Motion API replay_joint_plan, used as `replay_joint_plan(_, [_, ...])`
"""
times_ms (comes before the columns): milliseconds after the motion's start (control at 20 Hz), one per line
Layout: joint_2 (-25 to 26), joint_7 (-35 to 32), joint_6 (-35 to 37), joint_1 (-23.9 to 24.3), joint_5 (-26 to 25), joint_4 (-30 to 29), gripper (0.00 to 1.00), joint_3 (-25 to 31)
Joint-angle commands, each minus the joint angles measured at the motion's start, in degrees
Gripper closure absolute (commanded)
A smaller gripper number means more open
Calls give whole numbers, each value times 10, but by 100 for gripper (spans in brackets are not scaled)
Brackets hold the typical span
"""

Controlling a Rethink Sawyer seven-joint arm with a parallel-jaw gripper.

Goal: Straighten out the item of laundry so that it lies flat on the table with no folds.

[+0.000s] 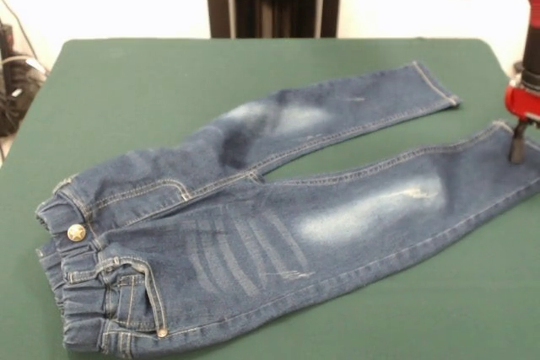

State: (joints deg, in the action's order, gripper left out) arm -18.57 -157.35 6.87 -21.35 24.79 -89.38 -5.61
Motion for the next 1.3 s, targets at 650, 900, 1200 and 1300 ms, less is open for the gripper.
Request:
replay_joint_plan(650, [9, -109, 46, -60, 53, -62, 0, 101])
replay_joint_plan(900, [15, -102, 37, -52, 55, -60, 0, 109])
replay_joint_plan(1200, [-2, -101, 70, -74, 56, -54, 0, 81])
replay_joint_plan(1300, [-32, -85, 107, -76, 39, -59, 0, 53])
